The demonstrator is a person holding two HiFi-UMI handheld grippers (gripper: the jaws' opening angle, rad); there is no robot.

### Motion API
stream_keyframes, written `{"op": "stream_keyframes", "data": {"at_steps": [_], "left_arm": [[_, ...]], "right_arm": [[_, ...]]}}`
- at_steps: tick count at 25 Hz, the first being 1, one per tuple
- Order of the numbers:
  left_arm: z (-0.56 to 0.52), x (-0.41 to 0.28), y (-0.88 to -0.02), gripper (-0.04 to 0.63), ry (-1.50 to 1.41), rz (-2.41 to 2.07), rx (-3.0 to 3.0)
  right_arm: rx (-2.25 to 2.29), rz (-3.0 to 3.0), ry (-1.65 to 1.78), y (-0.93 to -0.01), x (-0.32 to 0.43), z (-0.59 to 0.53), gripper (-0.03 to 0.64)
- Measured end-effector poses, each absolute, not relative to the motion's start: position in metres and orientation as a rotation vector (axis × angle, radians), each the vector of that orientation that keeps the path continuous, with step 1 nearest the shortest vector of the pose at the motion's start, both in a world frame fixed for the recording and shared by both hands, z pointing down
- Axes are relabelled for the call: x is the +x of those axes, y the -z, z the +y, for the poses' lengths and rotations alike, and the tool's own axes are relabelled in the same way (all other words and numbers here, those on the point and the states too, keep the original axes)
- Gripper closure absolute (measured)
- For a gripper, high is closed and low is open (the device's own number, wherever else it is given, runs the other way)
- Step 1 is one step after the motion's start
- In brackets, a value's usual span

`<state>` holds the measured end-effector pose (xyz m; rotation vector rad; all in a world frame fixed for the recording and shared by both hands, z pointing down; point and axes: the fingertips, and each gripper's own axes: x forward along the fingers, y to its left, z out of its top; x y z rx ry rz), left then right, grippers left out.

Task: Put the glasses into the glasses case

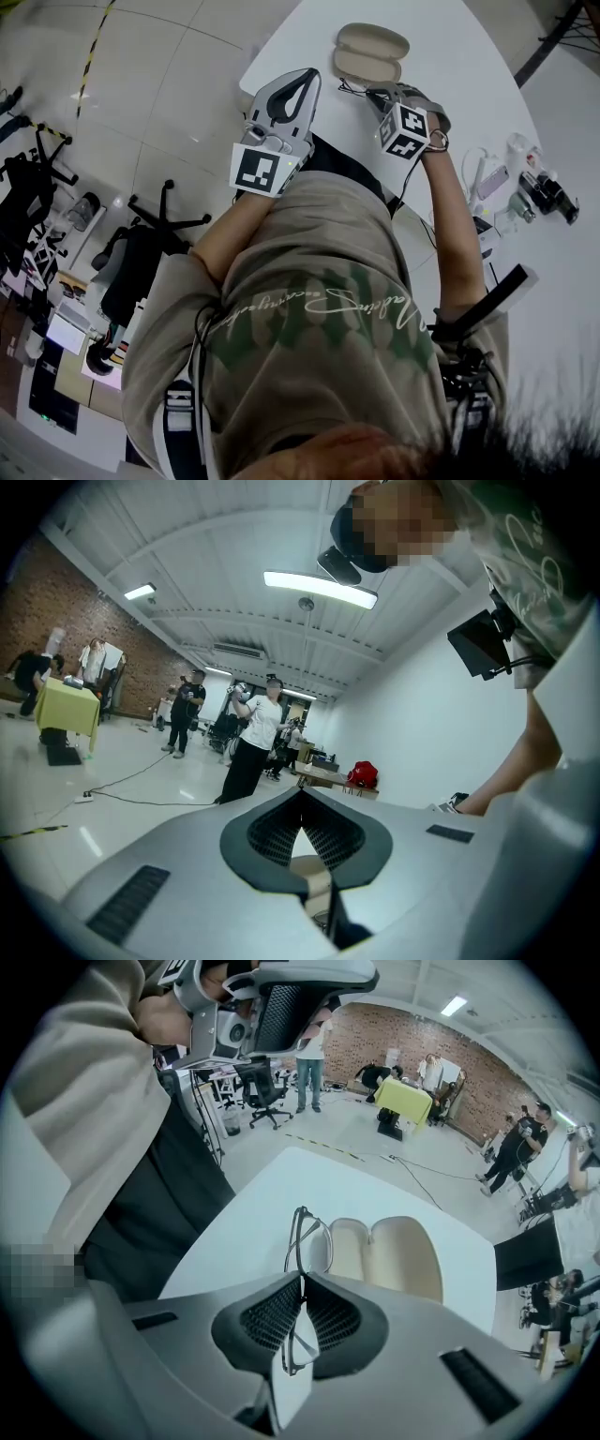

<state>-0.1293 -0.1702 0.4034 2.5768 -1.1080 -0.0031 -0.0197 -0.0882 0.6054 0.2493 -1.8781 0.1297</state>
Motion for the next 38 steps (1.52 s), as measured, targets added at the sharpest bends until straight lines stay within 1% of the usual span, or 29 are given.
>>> {"op": "stream_keyframes", "data": {"at_steps": [9, 14, 23, 38], "left_arm": [[-0.167, -0.131, -0.406, 0.589, -0.009, -1.126, 2.564], [-0.171, -0.125, -0.423, 0.589, -0.042, -1.14, 2.556], [-0.17, -0.128, -0.409, 0.589, 0.0, -1.155, 2.544], [-0.165, -0.133, -0.417, 0.589, -0.036, -1.151, 2.518]], "right_arm": [[0.209, -1.885, -0.118, -0.609, -0.02, -0.096, 0.586], [0.191, -1.892, -0.109, -0.626, -0.013, -0.108, 0.586], [0.185, -1.889, -0.094, -0.617, -0.018, -0.114, 0.586], [0.163, -1.885, -0.065, -0.623, -0.02, -0.13, 0.586]]}}
